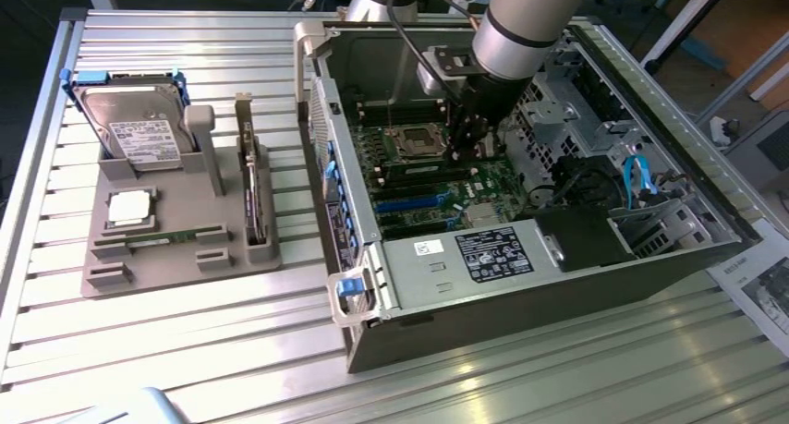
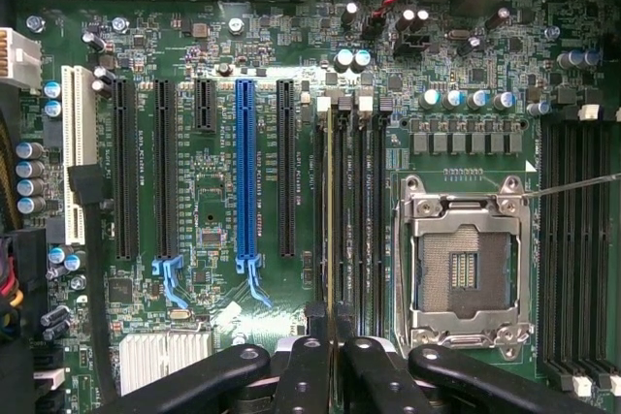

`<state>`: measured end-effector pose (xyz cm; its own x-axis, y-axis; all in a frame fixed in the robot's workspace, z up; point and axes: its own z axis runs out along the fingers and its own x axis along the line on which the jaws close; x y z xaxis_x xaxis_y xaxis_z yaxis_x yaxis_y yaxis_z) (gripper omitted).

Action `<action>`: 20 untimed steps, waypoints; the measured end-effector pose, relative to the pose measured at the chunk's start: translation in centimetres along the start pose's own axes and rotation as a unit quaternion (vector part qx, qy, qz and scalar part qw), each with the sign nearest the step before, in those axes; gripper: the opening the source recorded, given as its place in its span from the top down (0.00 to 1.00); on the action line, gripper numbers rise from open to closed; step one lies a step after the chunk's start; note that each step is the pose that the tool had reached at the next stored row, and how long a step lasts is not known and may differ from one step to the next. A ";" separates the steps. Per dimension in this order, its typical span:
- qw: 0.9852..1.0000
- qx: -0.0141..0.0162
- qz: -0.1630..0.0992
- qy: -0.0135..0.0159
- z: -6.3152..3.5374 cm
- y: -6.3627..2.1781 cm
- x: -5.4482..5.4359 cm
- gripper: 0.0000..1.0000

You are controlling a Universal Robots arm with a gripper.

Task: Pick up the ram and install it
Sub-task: 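Insert the ram into the slot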

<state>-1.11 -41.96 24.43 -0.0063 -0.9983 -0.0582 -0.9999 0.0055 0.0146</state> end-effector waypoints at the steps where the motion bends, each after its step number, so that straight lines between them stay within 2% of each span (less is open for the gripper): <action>1: 1.000 0.000 -0.001 0.000 0.00 0.00 0.0 0.88; 20: 1.000 0.000 -0.003 0.000 0.30 -0.01 0.0 0.88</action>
<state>-1.11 -41.96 24.13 -0.0002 -0.9983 -0.0581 -0.9999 -0.0006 0.0147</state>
